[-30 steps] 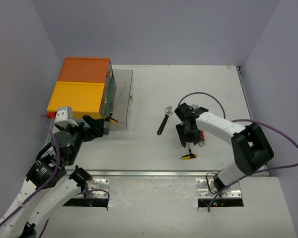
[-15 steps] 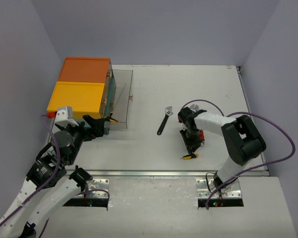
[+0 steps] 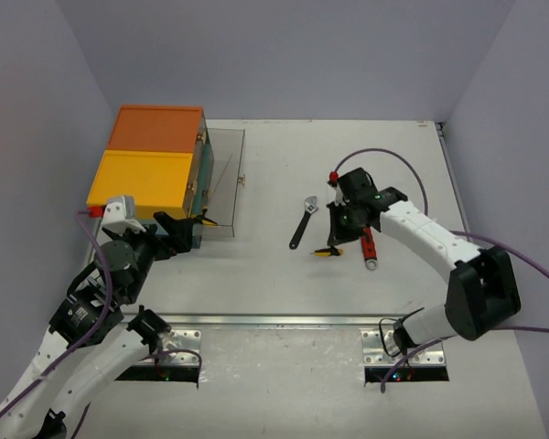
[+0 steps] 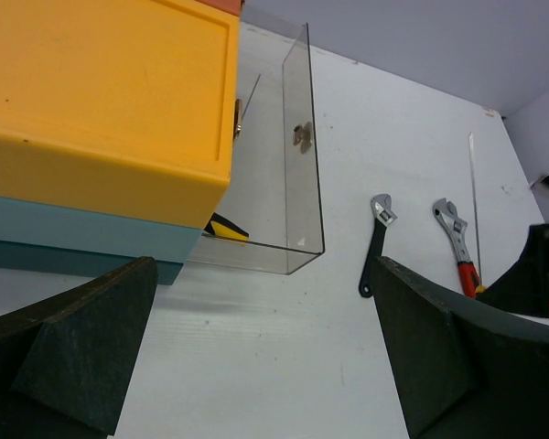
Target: Sort the tools into containers
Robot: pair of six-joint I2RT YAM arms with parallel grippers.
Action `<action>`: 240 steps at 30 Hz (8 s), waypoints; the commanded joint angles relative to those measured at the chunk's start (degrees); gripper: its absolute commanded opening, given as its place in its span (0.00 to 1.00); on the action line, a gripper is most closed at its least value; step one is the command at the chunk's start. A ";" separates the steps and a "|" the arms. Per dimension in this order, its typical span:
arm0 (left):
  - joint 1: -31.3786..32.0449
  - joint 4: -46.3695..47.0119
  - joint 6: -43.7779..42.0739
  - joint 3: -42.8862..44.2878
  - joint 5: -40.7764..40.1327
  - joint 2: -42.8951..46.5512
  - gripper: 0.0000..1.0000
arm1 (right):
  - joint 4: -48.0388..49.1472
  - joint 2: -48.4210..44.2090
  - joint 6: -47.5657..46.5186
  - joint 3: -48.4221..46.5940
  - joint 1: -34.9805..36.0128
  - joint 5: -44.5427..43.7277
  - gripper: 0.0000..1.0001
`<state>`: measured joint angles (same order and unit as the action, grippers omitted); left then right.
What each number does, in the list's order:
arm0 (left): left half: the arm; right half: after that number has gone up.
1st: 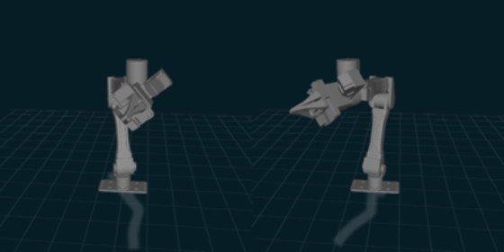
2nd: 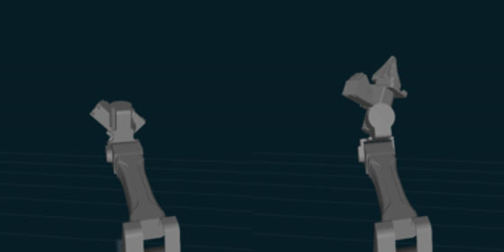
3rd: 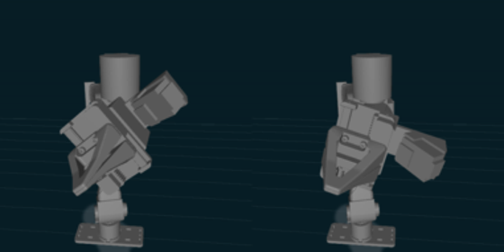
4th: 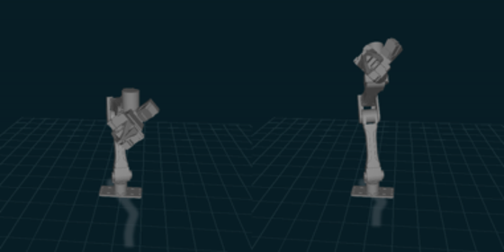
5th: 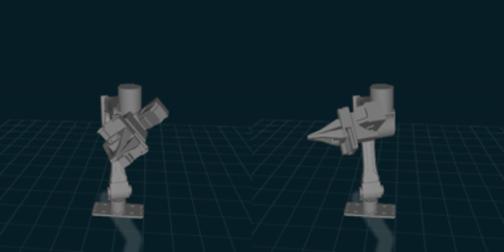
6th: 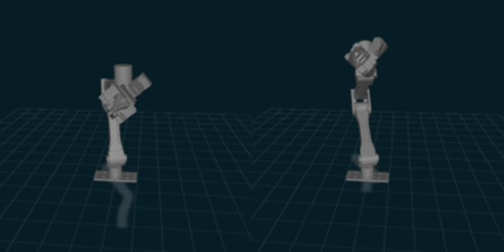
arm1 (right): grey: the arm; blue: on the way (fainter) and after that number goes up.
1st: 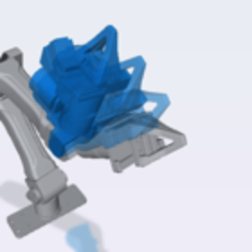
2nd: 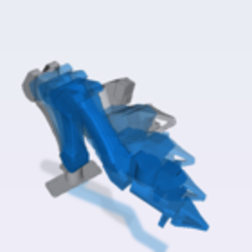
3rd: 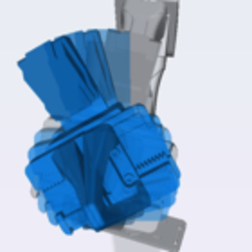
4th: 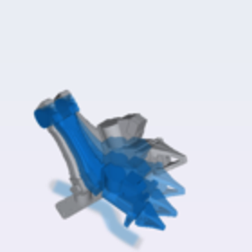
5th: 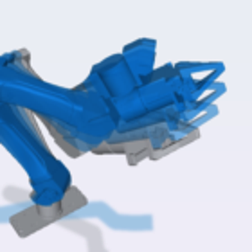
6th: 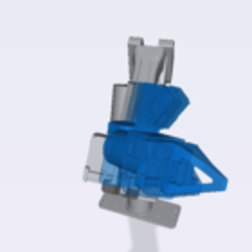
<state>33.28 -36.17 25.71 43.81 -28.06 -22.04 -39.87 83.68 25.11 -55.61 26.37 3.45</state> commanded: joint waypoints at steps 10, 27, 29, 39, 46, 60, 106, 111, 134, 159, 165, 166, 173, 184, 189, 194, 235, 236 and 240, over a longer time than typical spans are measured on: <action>-0.23 1.36 0.10 0.31 -1.70 -0.02 1.00 | 35.69 18.97 35.75 -27.79 7.64 26.03 0.00; -0.23 1.36 0.30 0.31 -2.09 1.73 1.00 | 20.82 34.18 32.85 -47.27 14.78 16.09 0.04; -0.26 1.27 0.30 0.31 -2.03 1.68 1.00 | 20.57 34.15 32.29 -46.32 14.96 16.27 0.05; -0.23 1.36 0.21 0.31 -1.65 1.65 1.00 | 14.69 36.22 28.36 -52.30 15.55 17.18 0.49; -0.24 1.36 0.21 0.31 -1.82 1.81 1.00 | 10.60 29.43 22.52 -51.36 13.94 7.90 0.43; -0.23 1.45 0.21 0.31 -1.64 1.37 1.00 | 6.99 37.72 11.55 -51.47 10.36 -7.13 0.00; -0.31 1.79 -0.14 0.05 -0.95 1.55 1.00 | 68.61 58.24 33.51 -48.61 9.37 31.07 0.35; -0.29 1.89 -0.25 0.05 -0.77 1.07 1.00 | 69.89 61.91 35.32 -51.53 9.19 36.07 0.43; -0.28 1.80 -0.14 0.05 -1.04 0.64 1.00 | 69.21 80.80 44.29 -70.95 10.37 34.13 0.25; -0.23 1.91 -0.40 0.05 -0.55 0.33 1.00 | 71.55 50.67 30.01 -26.05 1.75 40.34 0.49; -0.23 1.80 -0.17 0.05 -0.95 1.15 1.00 | 61.11 41.11 24.32 -20.40 0.99 33.69 0.77; -0.27 1.84 -0.18 0.00 -0.95 1.46 1.00 | 59.08 38.19 23.32 -18.62 0.58 31.71 0.78; -0.23 1.84 -0.35 0.04 -0.56 1.91 1.00 | 24.80 21.88 8.13 -18.03 -1.50 2.83 0.86; -0.18 2.15 -0.54 -0.04 0.11 2.66 1.00 | 4.18 20.75 -4.91 -15.11 -12.33 -10.52 0.76; -0.14 2.15 -0.50 -0.04 0.02 3.22 1.00 | 2.75 25.83 -8.02 -17.80 -13.89 -12.59 0.68; -0.05 2.24 -0.49 -0.13 0.11 3.44 1.00 | 2.43 31.48 -9.78 -19.75 -15.66 -13.78 0.64; -0.08 2.00 -0.40 -0.04 -0.33 1.50 1.00 | 37.83 8.64 7.97 3.27 -18.14 18.31 0.00; -0.06 2.00 -0.40 -0.04 -0.33 1.50 1.00 | 40.35 7.73 8.73 4.12 -18.03 21.35 0.00; -0.05 2.06 -0.31 -0.04 -0.46 1.91 1.00 | 47.30 4.71 14.29 5.66 -17.37 29.11 0.00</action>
<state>33.28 -36.21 25.76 43.79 -28.46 -19.92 -8.45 94.19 31.78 -49.42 8.22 19.30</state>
